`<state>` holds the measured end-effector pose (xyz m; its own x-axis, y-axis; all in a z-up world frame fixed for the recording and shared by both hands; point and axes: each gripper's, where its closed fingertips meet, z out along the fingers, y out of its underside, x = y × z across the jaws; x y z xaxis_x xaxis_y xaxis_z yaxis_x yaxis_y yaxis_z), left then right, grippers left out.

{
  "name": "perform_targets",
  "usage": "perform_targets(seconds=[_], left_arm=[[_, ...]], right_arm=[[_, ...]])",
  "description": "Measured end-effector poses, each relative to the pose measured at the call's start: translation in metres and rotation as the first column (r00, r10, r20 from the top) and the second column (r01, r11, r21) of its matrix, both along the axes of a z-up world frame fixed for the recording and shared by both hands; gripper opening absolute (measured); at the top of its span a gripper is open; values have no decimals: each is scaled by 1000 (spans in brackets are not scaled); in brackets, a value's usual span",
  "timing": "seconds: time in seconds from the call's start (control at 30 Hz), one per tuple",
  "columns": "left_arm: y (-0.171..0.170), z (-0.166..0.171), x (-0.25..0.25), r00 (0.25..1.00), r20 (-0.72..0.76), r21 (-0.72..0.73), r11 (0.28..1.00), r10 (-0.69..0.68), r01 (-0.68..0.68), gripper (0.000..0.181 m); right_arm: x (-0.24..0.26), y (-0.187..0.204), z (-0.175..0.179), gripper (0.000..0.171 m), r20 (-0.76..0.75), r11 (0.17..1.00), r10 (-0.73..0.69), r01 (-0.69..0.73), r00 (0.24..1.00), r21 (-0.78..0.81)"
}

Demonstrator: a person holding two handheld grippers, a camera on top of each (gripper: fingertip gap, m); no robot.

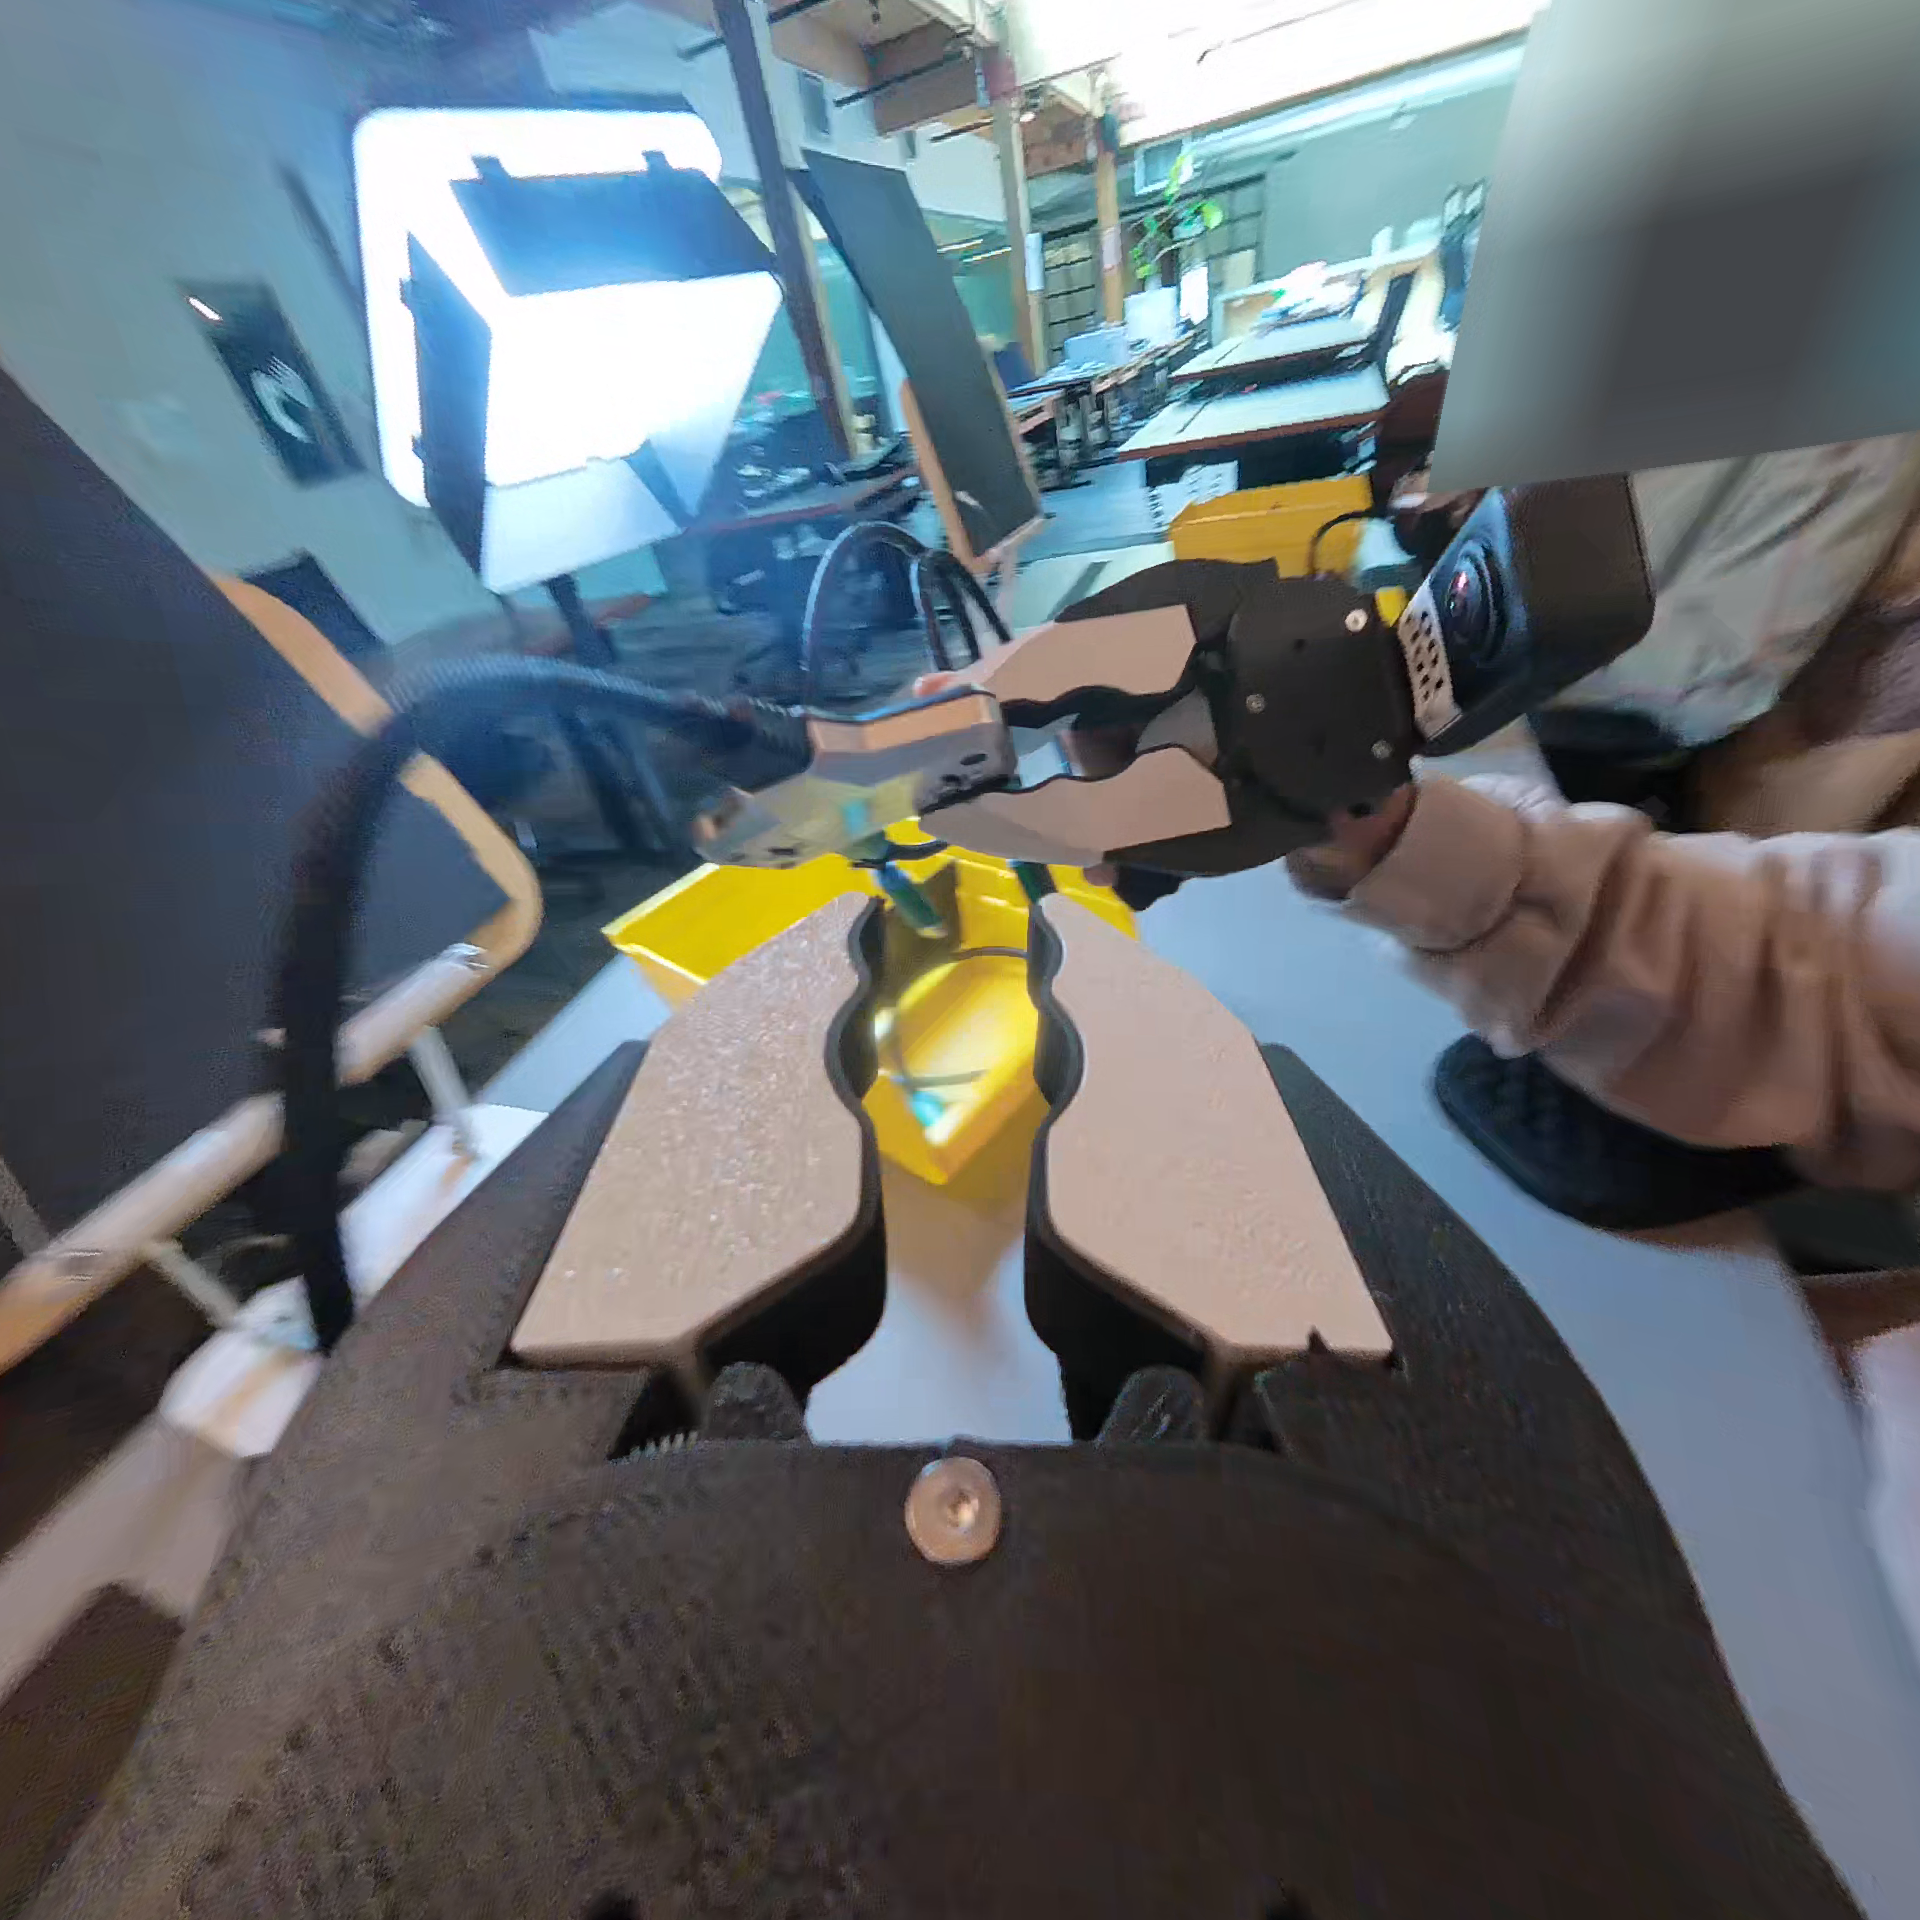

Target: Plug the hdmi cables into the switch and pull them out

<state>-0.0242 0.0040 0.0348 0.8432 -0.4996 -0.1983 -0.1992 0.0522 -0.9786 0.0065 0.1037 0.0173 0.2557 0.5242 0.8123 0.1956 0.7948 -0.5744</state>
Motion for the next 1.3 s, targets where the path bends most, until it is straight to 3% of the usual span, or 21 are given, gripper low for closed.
perform_targets(seconds=[0.1, 0.2, 0.27, 0.4, 0.47, 0.53, 0.7, 0.83, 0.93, 1.07, 1.2, 1.3], left_arm=[[0, 7, -14, 973, -171, 119, 984, 154, -134, 29], [14, -8, -23, 884, -373, 193, 956, 281, -222, 37], [28, -33, -21, 811, -511, 177, 958, 286, -226, 42], [51, -87, -20, 593, -765, 160, 966, 252, -203, 43], [55, -98, -12, 497, -829, 203, 966, 255, -157, 31], [56, -104, -5, 458, -855, 209, 969, 245, -129, 30], [52, -98, 2, 517, -825, 203, 974, 227, -104, 29], [50, -91, -7, 645, -740, 157, 981, 192, -113, 28], [49, -85, -20, 712, -674, 139, 980, 197, -139, 28], [48, -80, -41, 704, -667, 146, 969, 245, -199, 27], [47, -86, -32, 684, -698, 123, 977, 210, -175, 27], [47, -97, -22, 633, -754, 95, 983, 175, -159, 26]], right_arm=[[0, 2, -14, 20, 104, 1000, -5, 2, 995, 26], [-10, -5, -39, 20, 226, 998, -4, -9, 974, 58], [-18, -16, -54, 20, 284, 998, 29, -43, 958, 44], [-21, -41, -70, 20, 371, 988, 153, -154, 916, -28], [-17, -48, -79, 20, 427, 980, 197, -188, 882, -63], [-12, -48, -82, 20, 450, 975, 219, -208, 866, -74], [-6, -51, -72, 23, 414, 965, 255, -255, 874, -57], [2, -62, -43, 24, 293, 948, 319, -308, 902, -83], [13, -49, -19, 21, 201, 961, 275, -266, 940, -72], [22, -30, -13, 20, 198, 980, 198, -188, 960, -72], [6, -16, -49, 35, 363, 998, 24, -45, 931, 51], [-7, -18, -70, 32, 428, 989, -29, -36, 903, 143]])
